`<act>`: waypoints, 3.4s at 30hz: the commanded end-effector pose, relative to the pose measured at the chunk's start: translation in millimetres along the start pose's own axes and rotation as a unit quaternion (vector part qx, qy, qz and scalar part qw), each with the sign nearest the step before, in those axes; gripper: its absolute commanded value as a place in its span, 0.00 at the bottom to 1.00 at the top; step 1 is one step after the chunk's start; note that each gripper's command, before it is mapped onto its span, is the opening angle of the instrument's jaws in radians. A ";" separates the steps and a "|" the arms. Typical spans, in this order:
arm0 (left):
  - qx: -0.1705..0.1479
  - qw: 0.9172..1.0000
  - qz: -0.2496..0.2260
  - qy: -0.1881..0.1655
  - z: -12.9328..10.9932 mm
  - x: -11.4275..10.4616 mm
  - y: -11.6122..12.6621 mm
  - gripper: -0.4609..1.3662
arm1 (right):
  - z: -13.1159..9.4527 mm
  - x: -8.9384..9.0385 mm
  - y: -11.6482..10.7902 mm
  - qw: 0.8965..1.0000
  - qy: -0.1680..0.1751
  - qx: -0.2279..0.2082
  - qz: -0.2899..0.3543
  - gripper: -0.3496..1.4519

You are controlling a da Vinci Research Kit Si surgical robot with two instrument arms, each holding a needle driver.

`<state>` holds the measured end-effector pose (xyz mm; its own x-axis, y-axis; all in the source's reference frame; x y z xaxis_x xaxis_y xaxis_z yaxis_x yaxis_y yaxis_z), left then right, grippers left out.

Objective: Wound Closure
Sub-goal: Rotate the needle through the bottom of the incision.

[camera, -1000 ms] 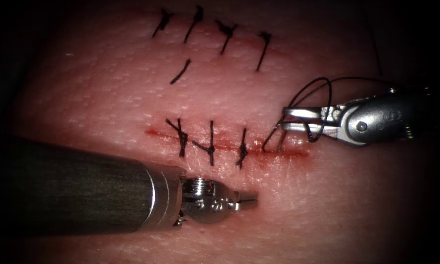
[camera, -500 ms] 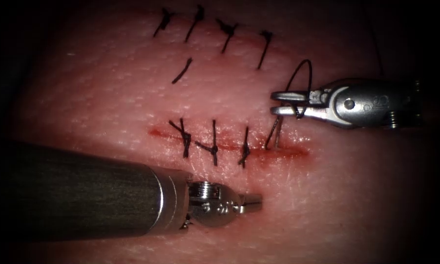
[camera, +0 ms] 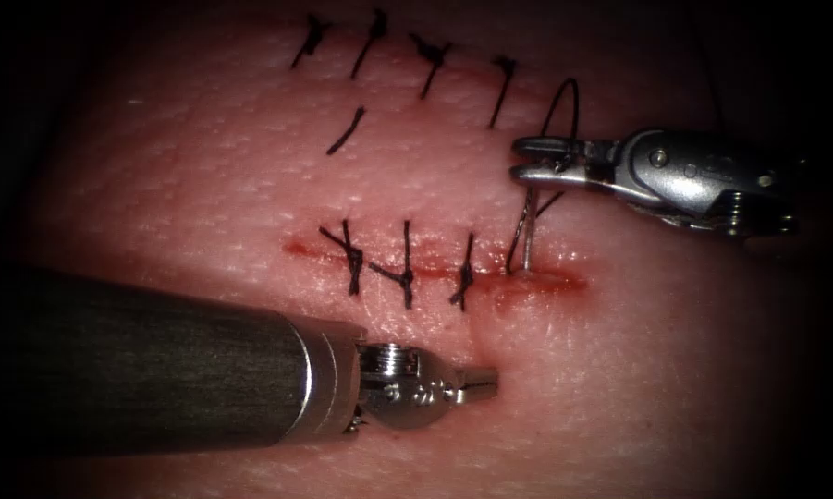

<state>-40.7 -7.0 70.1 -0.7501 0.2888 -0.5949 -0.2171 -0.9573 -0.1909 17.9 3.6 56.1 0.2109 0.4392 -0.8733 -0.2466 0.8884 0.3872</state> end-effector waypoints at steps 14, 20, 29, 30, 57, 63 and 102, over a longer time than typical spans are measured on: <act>-0.004 1.000 0.000 -0.001 0.1 -0.5 -0.2 0.06 | 0.2 1.1 0.4 0.998 0.011 -0.040 0.052 0.00; -0.004 1.000 0.000 -0.001 0.1 -0.5 -0.2 0.06 | 0.5 1.1 0.6 0.990 0.007 -0.055 0.133 0.00; -0.004 1.000 0.000 -0.001 0.1 -0.5 -0.2 0.06 | 0.6 1.2 0.8 0.973 0.006 -0.079 0.216 0.00; -0.004 1.000 0.000 -0.001 0.1 -0.5 -0.2 0.06 | 0.6 1.2 0.8 0.972 0.005 -0.080 0.219 0.00; -0.006 1.000 0.000 0.000 -0.2 -0.6 -0.4 0.06 | 1.7 -2.3 -1.1 0.782 -0.078 -0.016 0.618 0.00; -0.007 1.000 0.000 0.000 -0.3 -0.7 -0.4 0.06 | 1.9 -3.0 -1.6 0.729 -0.075 0.005 0.680 0.00; -0.004 1.000 -0.004 -0.003 -0.9 -1.2 -1.2 0.06 | 0.5 -5.1 -19.0 0.630 -0.126 0.080 0.762 0.00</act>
<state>-39.0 -6.2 70.4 -0.7516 0.2950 -0.5899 -0.2214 -0.9554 -0.1956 22.1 -15.8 53.1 -0.0087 0.7871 0.6168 -0.2453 -0.5997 0.7617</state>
